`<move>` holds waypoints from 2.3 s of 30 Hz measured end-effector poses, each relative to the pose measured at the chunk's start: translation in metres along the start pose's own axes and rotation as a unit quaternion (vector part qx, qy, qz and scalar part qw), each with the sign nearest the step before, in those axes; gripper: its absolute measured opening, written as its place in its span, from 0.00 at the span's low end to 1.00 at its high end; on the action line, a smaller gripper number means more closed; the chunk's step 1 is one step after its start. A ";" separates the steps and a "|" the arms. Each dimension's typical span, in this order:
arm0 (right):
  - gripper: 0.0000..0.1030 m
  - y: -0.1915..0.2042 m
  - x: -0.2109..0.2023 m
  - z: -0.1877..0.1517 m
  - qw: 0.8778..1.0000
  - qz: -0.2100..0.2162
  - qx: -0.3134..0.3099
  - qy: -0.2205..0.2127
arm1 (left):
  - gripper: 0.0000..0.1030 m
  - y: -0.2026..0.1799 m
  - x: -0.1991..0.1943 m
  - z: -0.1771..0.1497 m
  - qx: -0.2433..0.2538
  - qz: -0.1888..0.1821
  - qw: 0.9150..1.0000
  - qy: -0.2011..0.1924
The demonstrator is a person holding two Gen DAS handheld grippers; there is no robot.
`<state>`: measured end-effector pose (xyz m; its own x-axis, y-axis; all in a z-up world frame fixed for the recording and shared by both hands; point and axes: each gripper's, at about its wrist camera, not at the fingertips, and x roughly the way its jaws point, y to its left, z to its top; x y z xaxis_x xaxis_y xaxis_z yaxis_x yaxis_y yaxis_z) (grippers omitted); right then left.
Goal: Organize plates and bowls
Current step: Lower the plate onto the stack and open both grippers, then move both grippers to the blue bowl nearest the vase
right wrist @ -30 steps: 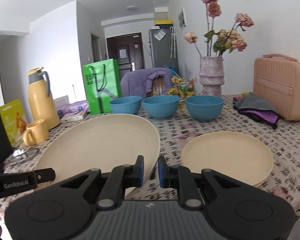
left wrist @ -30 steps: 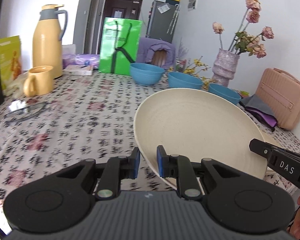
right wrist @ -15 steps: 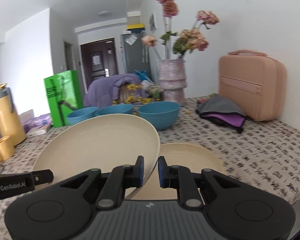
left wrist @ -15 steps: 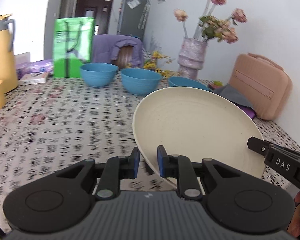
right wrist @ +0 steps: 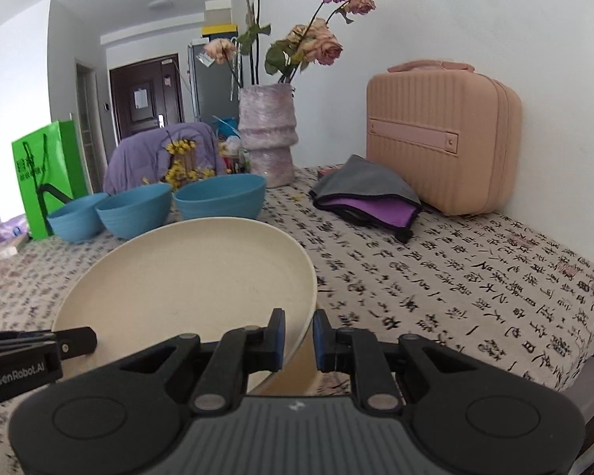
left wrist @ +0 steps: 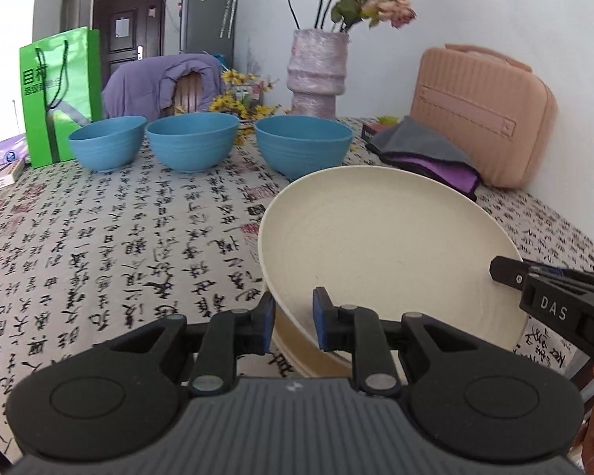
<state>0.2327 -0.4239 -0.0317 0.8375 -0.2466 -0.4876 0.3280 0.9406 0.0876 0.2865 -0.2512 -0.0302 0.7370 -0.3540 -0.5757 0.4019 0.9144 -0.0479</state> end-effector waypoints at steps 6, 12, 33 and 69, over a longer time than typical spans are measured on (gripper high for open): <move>0.18 -0.004 0.006 -0.007 1.000 0.006 -0.017 0.010 | 0.22 -0.009 0.004 -0.006 0.025 0.011 1.000 0.002; 0.19 -0.005 -0.001 -0.003 1.000 0.019 -0.020 -0.006 | 0.38 -0.016 0.002 -0.009 0.046 0.008 0.999 0.009; 0.33 0.014 -0.084 -0.014 0.995 0.077 -0.035 -0.045 | 0.55 0.005 -0.104 -0.035 0.041 0.018 0.997 -0.060; 0.92 0.027 -0.134 -0.061 0.981 0.153 -0.058 -0.102 | 1.00 0.071 -0.180 -0.098 -0.081 0.141 0.981 -0.103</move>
<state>0.1028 -0.3513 -0.0173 0.9629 0.0217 -0.2691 0.0047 0.9953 0.0970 0.1286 -0.1035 -0.0102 0.9075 -0.1001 -0.4080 0.0872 0.9949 -0.0500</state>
